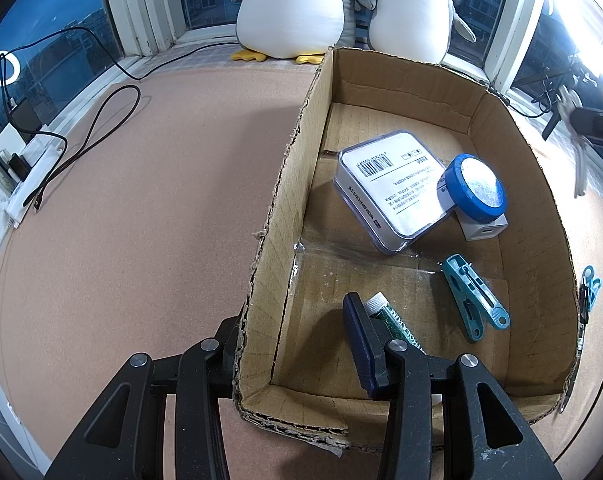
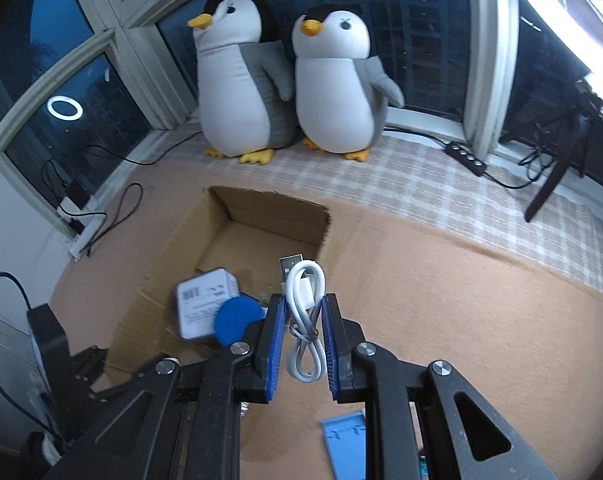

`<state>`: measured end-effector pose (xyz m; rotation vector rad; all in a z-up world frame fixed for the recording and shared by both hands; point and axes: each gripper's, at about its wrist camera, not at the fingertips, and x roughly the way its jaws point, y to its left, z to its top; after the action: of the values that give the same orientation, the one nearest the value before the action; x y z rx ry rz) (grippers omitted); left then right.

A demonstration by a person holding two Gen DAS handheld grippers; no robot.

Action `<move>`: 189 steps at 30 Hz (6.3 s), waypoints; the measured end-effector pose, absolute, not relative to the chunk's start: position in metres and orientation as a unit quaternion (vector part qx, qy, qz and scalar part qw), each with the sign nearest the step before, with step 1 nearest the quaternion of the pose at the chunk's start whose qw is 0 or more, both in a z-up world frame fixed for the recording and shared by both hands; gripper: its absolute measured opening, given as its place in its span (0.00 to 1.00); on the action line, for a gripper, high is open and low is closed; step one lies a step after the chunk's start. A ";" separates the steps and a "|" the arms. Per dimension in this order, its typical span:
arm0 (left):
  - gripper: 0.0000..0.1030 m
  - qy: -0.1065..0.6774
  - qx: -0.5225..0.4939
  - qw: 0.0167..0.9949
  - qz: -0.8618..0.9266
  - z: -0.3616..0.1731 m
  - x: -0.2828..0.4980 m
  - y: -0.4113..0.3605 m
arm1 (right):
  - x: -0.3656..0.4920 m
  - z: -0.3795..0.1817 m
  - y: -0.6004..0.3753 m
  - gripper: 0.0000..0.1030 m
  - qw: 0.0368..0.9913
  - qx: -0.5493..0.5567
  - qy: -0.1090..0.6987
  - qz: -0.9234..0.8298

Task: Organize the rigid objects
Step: 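Carry the white cable with the right tool into the box and release, then reach the right tool to the patterned white cylinder and grasp it, then carry the patterned cylinder with the right tool into the box and release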

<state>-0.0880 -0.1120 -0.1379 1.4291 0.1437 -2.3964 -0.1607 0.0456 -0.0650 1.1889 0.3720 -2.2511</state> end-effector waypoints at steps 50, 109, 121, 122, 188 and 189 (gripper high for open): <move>0.44 0.050 0.502 0.173 -0.846 -0.139 -0.091 -0.115 | -0.172 -0.080 0.019 0.46 0.256 0.458 0.145 -0.839; 0.44 0.053 0.498 0.169 -0.849 -0.141 -0.092 -0.118 | -0.191 -0.151 0.093 0.20 0.120 0.553 0.182 -0.804; 0.44 0.051 0.497 0.170 -0.849 -0.141 -0.092 -0.118 | -0.181 -0.125 0.110 0.20 0.149 0.534 0.104 -0.826; 0.44 0.050 0.497 0.170 -0.849 -0.141 -0.093 -0.118 | -0.180 -0.119 0.109 0.20 0.152 0.528 0.106 -0.829; 0.44 0.045 0.496 0.169 -0.850 -0.141 -0.093 -0.119 | -0.169 -0.082 0.016 0.32 0.245 0.477 0.136 -0.833; 0.44 0.045 0.496 0.170 -0.851 -0.141 -0.093 -0.119 | -0.166 -0.077 0.023 0.32 0.245 0.475 0.130 -0.835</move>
<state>-0.0927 -0.1192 -0.1413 1.4090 0.1275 -2.4172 -0.1660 0.0226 -0.0770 1.2955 0.3550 -2.2807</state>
